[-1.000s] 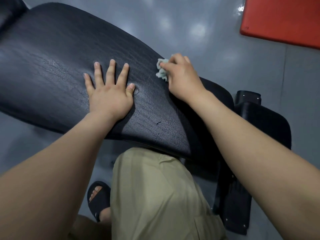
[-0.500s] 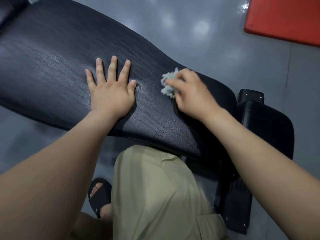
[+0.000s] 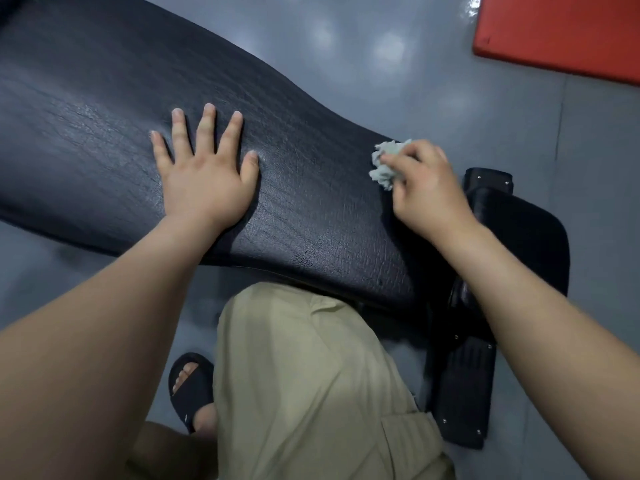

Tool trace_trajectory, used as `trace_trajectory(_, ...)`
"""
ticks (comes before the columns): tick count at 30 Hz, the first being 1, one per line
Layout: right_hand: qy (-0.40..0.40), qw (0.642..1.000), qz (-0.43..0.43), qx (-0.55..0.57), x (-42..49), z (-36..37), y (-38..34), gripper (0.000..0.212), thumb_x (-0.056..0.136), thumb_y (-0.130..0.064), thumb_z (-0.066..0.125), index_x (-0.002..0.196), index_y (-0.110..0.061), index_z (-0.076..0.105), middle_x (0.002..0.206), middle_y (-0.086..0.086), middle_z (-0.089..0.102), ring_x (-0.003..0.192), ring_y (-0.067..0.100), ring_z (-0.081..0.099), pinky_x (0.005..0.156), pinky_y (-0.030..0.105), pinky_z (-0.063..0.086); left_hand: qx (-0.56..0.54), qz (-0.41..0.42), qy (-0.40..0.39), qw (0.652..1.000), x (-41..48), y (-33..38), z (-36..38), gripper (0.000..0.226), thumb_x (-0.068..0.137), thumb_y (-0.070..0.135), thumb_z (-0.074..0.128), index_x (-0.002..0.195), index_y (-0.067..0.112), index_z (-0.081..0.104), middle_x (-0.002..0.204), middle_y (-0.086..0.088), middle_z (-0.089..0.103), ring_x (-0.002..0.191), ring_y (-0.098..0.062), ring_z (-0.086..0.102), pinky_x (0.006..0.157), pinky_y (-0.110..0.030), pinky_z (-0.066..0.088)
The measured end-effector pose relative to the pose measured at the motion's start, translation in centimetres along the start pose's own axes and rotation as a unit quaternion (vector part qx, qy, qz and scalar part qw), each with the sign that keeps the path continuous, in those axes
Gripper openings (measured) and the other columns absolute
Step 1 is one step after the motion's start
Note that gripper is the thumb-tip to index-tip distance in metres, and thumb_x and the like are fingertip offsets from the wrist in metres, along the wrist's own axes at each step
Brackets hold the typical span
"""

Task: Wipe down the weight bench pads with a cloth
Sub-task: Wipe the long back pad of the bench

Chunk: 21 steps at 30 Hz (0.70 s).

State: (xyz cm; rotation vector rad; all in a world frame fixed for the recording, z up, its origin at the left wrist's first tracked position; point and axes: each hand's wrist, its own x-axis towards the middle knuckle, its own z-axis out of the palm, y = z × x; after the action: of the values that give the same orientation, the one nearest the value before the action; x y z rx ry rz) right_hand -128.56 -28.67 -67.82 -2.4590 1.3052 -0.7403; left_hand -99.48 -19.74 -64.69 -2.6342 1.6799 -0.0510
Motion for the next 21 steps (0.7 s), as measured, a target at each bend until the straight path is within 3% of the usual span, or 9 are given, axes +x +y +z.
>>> trace_trajectory(4,-0.022,0.998,-0.039,0.031,-2.3,0.6,-4.1,0.039,0.084,-0.009,0.049,0.116,-0.008,0.072,0.105,0.017,0.059,0.092,0.036,0.054,0.079,0.046,0.053,0.002,-0.002,0.006,1.0,-0.1,0.1,0.0,0.066,0.099,0.063,0.018,0.16,0.04,0.013,0.17,0.0,0.008,0.156,-0.036,-0.004,0.122,-0.063,-0.004)
trace_trajectory(7,-0.1,0.989,-0.087,0.068,-4.7,0.1,-7.5,0.041,0.086,-0.021,0.058,0.123,-0.01,0.068,0.115,0.012,0.056,0.1,0.031,0.052,0.084,0.04,0.052,0.005,0.002,0.007,1.0,-0.1,0.2,0.0,0.066,0.099,0.063,0.02,0.16,0.04,0.014,0.17,-0.001,0.009,0.156,-0.036,-0.003,0.122,-0.063,-0.004)
trace_trajectory(9,-0.109,0.986,-0.105,0.074,-4.8,-0.5,-7.3,0.038,0.09,-0.028,0.061,0.124,-0.014,0.07,0.115,0.008,0.056,0.101,0.027,0.053,0.085,0.037,0.052,0.008,0.002,-0.005,1.0,0.1,0.1,-0.1,0.065,0.099,0.063,0.021,0.16,0.041,0.013,0.17,0.0,0.007,0.156,-0.036,-0.005,0.122,-0.063,-0.005)
trace_trajectory(12,-0.062,0.994,-0.086,0.036,-3.2,-0.4,-4.1,0.028,0.093,-0.024,0.061,0.116,-0.016,0.075,0.108,0.01,0.058,0.093,0.031,0.055,0.08,0.042,0.053,-0.013,0.002,-0.033,0.999,0.0,0.2,-0.8,0.063,0.101,0.059,0.024,0.16,0.039,0.013,0.171,-0.001,0.006,0.156,-0.033,-0.005,0.121,-0.064,-0.007)
trace_trajectory(17,0.022,0.998,0.062,-0.004,-1.5,-0.8,1.4,0.027,0.094,-0.015,0.058,0.115,-0.01,0.074,0.105,0.016,0.059,0.098,0.041,0.056,0.093,0.042,0.049,-0.058,0.069,0.003,0.996,-3.0,3.1,-0.9,0.055,0.104,0.047,0.034,0.158,0.04,0.026,0.169,0.0,0.014,0.156,-0.027,0.005,0.122,-0.062,-0.002)
trace_trajectory(21,0.045,0.998,0.033,0.013,-3.9,-0.1,-1.3,0.03,0.088,-0.011,0.058,0.113,-0.007,0.073,0.106,0.016,0.061,0.095,0.037,0.057,0.093,0.04,0.049,-0.053,0.068,-0.001,0.996,-4.2,4.4,0.5,0.053,0.105,0.049,0.03,0.158,0.041,0.026,0.169,0.0,0.018,0.156,-0.027,0.006,0.123,-0.06,0.0)
